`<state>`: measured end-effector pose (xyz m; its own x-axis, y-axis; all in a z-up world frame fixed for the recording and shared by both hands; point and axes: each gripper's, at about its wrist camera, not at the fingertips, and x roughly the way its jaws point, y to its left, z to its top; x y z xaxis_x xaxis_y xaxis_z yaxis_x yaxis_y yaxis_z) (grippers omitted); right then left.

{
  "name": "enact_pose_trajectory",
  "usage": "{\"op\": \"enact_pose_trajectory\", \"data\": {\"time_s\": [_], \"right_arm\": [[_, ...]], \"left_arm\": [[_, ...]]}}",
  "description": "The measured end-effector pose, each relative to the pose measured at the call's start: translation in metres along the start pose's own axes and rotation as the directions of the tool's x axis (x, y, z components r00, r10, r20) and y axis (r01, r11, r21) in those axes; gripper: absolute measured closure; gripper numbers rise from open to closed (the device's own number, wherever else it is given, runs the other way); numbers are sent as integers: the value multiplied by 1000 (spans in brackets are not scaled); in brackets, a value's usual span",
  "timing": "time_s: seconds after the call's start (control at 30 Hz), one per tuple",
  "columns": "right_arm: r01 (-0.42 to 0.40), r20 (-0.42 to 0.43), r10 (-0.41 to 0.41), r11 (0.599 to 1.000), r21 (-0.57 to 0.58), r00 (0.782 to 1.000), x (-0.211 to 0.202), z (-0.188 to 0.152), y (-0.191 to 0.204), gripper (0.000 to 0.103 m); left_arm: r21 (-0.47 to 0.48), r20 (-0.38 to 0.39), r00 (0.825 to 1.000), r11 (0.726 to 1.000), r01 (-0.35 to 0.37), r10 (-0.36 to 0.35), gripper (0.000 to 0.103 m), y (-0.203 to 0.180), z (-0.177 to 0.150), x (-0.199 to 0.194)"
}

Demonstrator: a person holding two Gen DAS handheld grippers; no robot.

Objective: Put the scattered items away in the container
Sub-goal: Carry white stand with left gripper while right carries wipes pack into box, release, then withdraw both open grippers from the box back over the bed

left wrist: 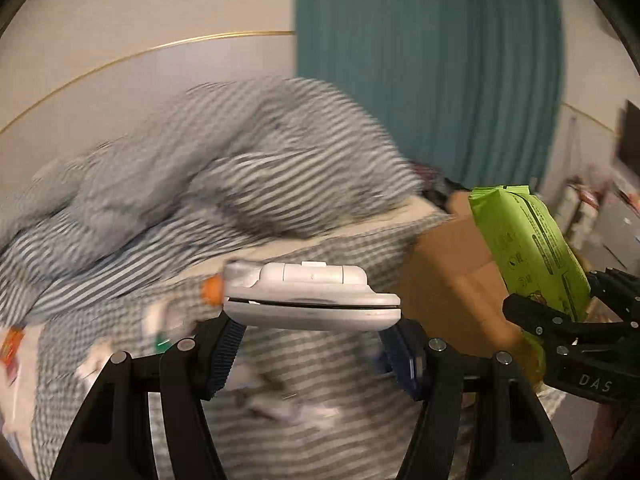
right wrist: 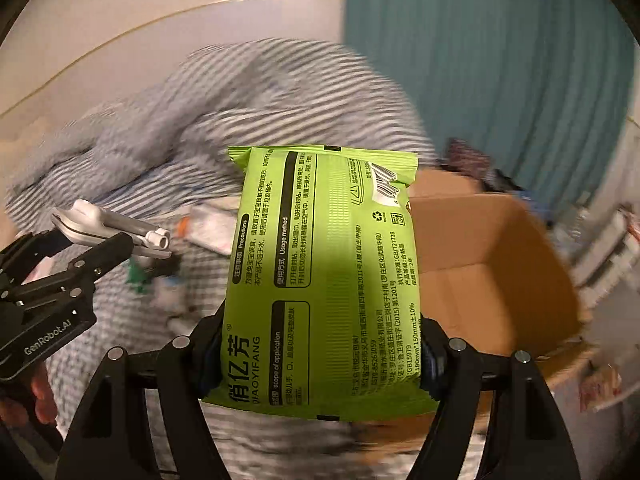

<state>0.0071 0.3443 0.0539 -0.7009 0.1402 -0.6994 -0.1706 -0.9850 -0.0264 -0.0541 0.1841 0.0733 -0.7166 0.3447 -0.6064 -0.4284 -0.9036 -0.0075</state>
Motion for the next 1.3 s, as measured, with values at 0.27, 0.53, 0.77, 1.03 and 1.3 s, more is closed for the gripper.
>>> {"op": "enact_pose_trajectory", "data": {"time_s": [0.27, 0.53, 0.77, 1.03, 1.3], "right_arm": [[93, -39, -90, 991, 95, 995, -2, -3, -93, 30], [122, -111, -109, 985, 123, 988, 30, -3, -148, 30], [127, -182, -101, 982, 138, 978, 65, -19, -169, 30], [196, -203, -169, 973, 119, 964, 80, -25, -180, 13], [239, -174, -214, 961, 137, 961, 65, -16, -180, 8]], "left_arm": [[67, -28, 991, 989, 134, -132, 37, -102, 33, 31], [104, -99, 981, 979, 176, -166, 37, -162, 33, 74], [142, -149, 976, 973, 180, -159, 37, -193, 22, 108], [177, -128, 986, 976, 126, -104, 9, -198, 18, 117], [151, -109, 993, 987, 50, -33, 0, -181, 22, 105]]}}
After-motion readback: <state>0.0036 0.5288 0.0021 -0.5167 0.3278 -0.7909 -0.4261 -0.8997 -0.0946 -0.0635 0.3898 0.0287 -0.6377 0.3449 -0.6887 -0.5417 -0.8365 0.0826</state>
